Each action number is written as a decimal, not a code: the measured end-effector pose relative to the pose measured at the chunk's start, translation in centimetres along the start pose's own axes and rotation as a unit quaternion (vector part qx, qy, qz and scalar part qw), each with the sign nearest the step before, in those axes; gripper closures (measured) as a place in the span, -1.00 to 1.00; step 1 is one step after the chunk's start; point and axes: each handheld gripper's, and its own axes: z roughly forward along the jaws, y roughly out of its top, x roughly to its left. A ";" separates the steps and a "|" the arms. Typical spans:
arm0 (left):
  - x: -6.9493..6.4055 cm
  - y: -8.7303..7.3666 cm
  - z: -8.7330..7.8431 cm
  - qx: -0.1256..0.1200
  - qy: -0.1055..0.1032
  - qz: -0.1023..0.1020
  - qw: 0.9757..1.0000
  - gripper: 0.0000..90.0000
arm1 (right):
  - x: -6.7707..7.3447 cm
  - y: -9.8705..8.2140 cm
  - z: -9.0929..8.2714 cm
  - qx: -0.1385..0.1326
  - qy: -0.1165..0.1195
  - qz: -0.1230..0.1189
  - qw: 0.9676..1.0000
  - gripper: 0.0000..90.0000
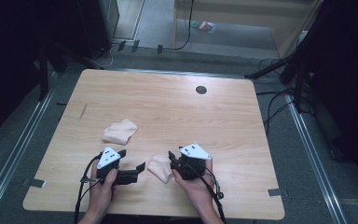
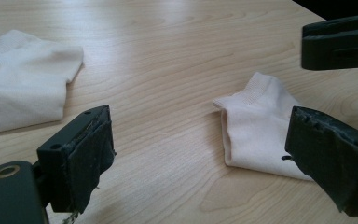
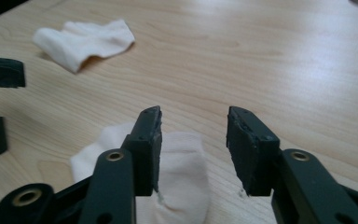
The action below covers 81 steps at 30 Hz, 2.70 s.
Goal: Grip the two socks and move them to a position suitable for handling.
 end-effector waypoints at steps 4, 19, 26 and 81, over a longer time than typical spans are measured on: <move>0.0 -0.1 0.2 0.006 -0.003 0.001 1.000 -0.82 | -1.2 -0.4 1.5 0.023 0.029 0.018 0.999 0.11; -0.2 -0.5 0.7 0.018 -0.003 0.004 1.000 -0.82 | -0.3 -0.9 2.3 0.059 0.052 0.010 0.997 0.73; -0.3 -0.5 0.8 0.019 -0.003 0.004 1.000 -0.82 | 0.0 -0.4 1.2 0.031 0.060 0.008 0.998 0.97; -4.0 0.3 -0.2 0.014 0.061 0.049 0.997 1.00 | 4.6 4.3 -2.4 -0.074 0.101 0.031 0.992 1.00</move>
